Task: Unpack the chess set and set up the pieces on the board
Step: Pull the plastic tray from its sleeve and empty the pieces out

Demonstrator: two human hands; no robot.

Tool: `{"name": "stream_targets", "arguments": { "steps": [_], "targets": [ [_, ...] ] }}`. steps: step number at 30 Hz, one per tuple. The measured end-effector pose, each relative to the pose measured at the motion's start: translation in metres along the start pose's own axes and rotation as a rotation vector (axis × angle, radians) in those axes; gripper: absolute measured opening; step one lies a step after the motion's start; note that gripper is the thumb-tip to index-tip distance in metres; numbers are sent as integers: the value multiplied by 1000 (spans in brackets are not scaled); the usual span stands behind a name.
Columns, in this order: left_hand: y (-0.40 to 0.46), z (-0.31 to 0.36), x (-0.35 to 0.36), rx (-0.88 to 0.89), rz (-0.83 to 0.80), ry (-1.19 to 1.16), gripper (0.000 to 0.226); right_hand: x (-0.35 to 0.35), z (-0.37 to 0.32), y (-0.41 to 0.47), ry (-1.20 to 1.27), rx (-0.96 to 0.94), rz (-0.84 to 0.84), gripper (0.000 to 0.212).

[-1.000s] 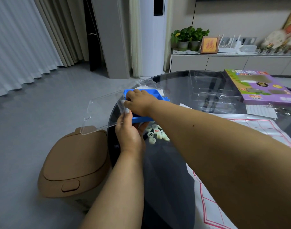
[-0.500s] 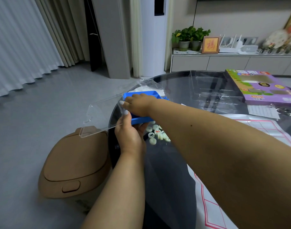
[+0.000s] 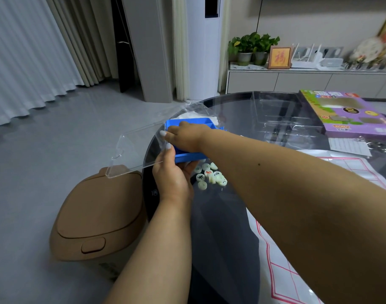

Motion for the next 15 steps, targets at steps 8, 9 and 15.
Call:
{"name": "stream_targets", "arguments": {
  "steps": [8, 9, 15],
  "targets": [
    [0, -1, 0, -2, 11, 21, 35, -5, 2, 2, 292, 82, 212, 41],
    [0, -1, 0, 0, 7, 21, 34, -6, 3, 1, 282, 78, 210, 41],
    [-1, -1, 2, 13, -10, 7, 33, -7, 1, -11, 169, 50, 155, 42]
  ]
}}
Point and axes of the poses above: each hand's wrist, its own y-axis towards the middle knuckle, its own x-axis out of the palm, z = x × y, the point moved 4 cm from there along y, towards the middle knuckle, and after that the axes turned 12 degrees about -x, right-handed, at the moved point
